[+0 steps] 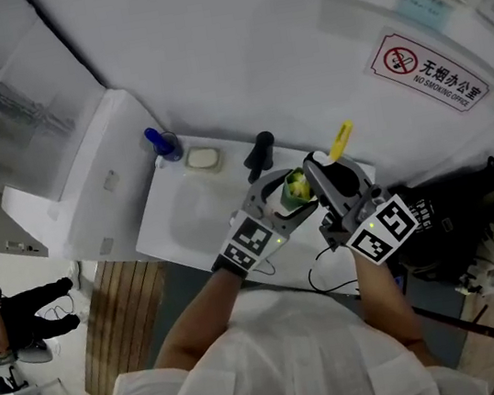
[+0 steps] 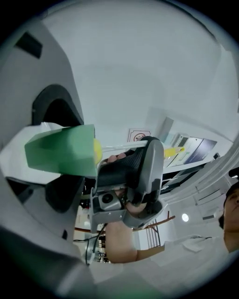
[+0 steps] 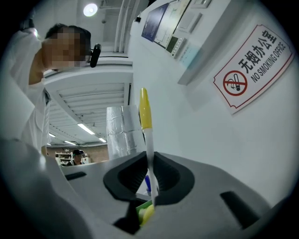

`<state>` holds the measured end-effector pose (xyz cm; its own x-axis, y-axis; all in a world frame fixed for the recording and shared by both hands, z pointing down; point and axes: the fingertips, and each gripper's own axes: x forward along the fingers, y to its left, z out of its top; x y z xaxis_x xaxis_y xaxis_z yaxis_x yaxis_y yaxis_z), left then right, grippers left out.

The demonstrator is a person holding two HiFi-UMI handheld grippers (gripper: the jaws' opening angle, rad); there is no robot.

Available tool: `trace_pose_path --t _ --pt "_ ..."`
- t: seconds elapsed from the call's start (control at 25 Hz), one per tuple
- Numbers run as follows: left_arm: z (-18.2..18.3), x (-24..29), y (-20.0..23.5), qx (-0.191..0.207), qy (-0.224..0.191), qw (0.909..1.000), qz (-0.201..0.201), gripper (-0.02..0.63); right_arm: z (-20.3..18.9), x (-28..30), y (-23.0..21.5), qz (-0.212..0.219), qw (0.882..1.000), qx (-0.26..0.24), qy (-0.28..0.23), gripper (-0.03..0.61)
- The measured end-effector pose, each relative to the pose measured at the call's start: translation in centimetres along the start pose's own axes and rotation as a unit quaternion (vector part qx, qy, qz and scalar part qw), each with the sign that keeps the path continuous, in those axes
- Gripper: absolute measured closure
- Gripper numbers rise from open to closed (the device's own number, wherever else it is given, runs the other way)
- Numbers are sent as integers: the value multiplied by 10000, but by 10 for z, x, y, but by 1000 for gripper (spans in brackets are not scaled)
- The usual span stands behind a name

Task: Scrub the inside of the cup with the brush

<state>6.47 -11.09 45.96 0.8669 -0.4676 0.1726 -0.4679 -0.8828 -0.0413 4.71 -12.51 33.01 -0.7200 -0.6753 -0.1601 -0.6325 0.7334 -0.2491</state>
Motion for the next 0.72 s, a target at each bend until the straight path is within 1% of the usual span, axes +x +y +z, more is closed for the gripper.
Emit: trace_pose_path --t 0.12,0.24,0.32,0.4,0.52,0.64,0.72 --pt "-11 9 2 -90 194 9998 -20 307 -4 -1 -13 -154 9998 -84 49 537" --pt "-21 13 9 -130 424 9989 165 297 -12 -2 -28 -278 9994 -120 141 537" --pt "-22 16 12 -93 527 9981 295 295 -21 -2 -36 -352 9990 -151 222 537" --pt "-21 21 12 -23 625 9976 302 295 -29 -1 -43 -403 9986 -174 299 537" --pt "-25 35 15 67 877 9957 306 295 -38 2 -48 -413 9981 -222 387 537" --pt "-31 46 21 104 1182 9922 386 296 -46 7 -50 -379 9970 -421 536 537" --pt "-36 52 22 122 1409 9893 369 306 -53 10 -53 -365 9957 -542 659 537"
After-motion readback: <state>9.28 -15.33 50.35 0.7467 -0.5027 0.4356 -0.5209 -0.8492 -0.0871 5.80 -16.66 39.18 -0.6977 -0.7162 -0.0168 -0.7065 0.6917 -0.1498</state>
